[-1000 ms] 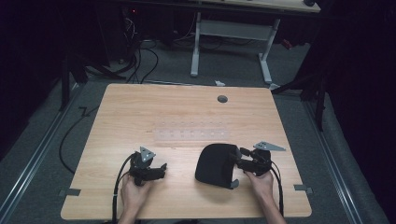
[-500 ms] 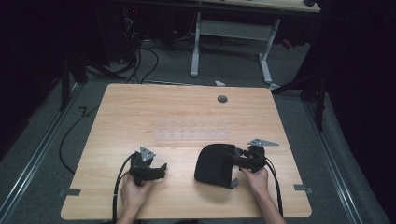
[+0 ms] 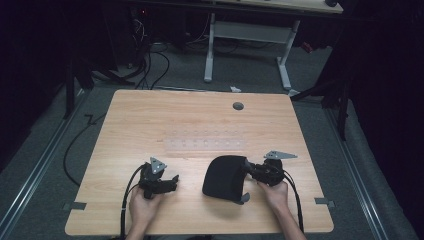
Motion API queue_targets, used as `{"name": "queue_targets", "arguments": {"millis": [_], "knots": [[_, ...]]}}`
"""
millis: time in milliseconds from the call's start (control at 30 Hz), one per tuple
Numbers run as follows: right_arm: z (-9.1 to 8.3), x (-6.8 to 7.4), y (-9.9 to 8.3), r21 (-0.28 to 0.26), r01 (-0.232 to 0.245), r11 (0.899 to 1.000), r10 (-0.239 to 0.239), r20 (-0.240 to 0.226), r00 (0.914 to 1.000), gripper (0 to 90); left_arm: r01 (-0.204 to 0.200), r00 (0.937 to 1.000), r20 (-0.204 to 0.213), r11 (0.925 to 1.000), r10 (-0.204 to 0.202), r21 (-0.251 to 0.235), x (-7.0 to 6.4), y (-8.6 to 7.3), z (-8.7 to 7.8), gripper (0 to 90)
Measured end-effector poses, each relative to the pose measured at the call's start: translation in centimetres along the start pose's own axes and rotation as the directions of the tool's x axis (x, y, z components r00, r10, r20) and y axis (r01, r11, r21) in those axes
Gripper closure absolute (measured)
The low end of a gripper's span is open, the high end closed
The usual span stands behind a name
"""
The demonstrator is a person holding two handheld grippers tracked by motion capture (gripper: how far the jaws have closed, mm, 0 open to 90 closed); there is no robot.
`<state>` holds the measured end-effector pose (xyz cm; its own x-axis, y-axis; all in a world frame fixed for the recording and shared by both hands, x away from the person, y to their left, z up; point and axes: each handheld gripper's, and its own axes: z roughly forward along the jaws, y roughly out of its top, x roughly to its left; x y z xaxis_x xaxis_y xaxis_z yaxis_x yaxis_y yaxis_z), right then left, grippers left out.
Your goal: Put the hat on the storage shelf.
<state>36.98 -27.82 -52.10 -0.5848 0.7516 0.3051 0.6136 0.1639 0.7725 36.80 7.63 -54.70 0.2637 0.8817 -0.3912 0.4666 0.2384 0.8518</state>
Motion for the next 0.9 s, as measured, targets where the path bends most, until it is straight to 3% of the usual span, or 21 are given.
{"name": "queue_targets", "arguments": {"millis": [100,233,600,733,900], "knots": [[-0.2,0.3,-0.1,0.01,0.024,1.0,-0.024,-0.025,0.9994,79.3,-0.004,0.9998,0.019,1.0,0.004,-0.002,-0.1,0.0,-0.1,27.7],[-0.4,0.4,-0.2,0.01,0.023,1.0,-0.023,-0.052,0.9984,82.0,-0.004,0.9998,0.019,1.0,0.004,-0.001,-0.1,0.0,-0.1,28.2],[-1.8,1.3,-0.8,-0.05,-0.029,0.998,0.025,-0.075,0.9968,86.2,-0.006,0.9997,0.025,1.0,0.006,0.005,-0.1,0.0,-0.1,26.8],[-2.4,1.4,-0.8,-0.062,-0.047,0.997,0.042,-0.085,0.9955,86.4,-0.016,0.9988,0.047,0.9998,0.015,0.012,-0.3,-0.1,-0.2,28.2],[-3.3,1.6,-0.8,-0.084,-0.066,0.994,0.059,-0.089,0.9943,86.6,-0.058,0.9968,0.056,0.9982,0.057,0.012,-0.5,-0.2,-0.2,29.4]]}}
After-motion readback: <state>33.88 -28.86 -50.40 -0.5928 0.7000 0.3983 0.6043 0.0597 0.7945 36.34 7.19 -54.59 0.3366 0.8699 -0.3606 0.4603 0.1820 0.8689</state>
